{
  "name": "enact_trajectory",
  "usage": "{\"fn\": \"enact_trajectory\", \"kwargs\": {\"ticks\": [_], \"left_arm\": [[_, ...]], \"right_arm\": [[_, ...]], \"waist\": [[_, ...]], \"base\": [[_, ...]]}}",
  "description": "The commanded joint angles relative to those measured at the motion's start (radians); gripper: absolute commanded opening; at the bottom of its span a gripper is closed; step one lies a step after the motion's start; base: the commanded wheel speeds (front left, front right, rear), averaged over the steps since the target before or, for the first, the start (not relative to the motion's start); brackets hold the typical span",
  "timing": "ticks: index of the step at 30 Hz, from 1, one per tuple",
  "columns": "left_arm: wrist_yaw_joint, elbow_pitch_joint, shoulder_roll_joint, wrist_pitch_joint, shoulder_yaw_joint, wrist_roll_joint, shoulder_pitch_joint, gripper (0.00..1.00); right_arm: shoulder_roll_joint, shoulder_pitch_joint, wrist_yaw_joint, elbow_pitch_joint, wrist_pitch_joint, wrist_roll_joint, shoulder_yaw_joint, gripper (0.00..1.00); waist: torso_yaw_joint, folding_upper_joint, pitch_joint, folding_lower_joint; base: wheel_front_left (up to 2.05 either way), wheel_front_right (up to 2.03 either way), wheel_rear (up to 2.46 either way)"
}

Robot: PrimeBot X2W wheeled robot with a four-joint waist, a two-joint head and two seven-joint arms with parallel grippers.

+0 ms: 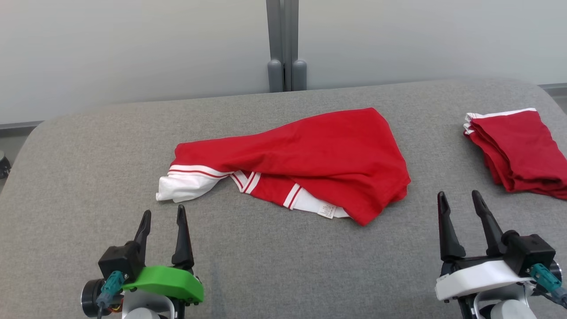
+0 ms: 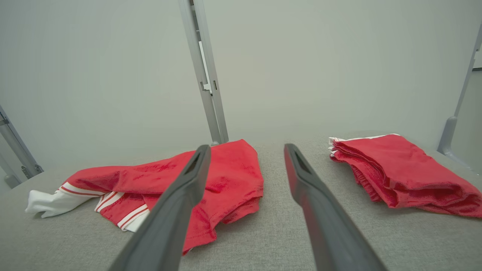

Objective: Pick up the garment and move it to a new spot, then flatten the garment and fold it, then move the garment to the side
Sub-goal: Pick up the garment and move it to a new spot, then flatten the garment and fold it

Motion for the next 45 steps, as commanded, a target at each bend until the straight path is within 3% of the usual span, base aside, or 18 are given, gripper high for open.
{"fn": "enact_trajectory", "kwargs": {"ticks": [1,10,33,45], "left_arm": [[0.005,-0.013,-0.003,0.0,0.007,0.018,0.017,1.0],[-0.012,-0.044,-0.025,0.0,0.027,0.06,0.059,1.0],[-0.03,-0.029,-0.035,0.0,0.027,0.071,0.038,1.0],[-0.009,-0.049,-0.034,0.0,-0.009,0.048,-0.02,1.0]], "right_arm": [[-0.001,0.016,-0.001,0.009,-0.003,0.006,0.01,1.0],[-0.001,-0.003,-0.001,0.053,-0.003,0.008,0.065,1.0],[-0.001,-0.032,-0.001,0.131,-0.003,-0.026,0.087,1.0],[-0.002,-0.242,-0.001,0.467,-0.003,-0.184,0.133,1.0]], "waist": [[0.005,-0.0001,-0.004,0.0],[0.007,-0.0001,-0.009,0.0],[0.033,-0.0001,0.016,0.0],[0.145,-0.0001,0.134,0.0]], "base": [[0.0,0.0,0.0],[0.0,0.0,0.0],[0.0,0.0,0.0],[0.0,0.0,0.0]]}}
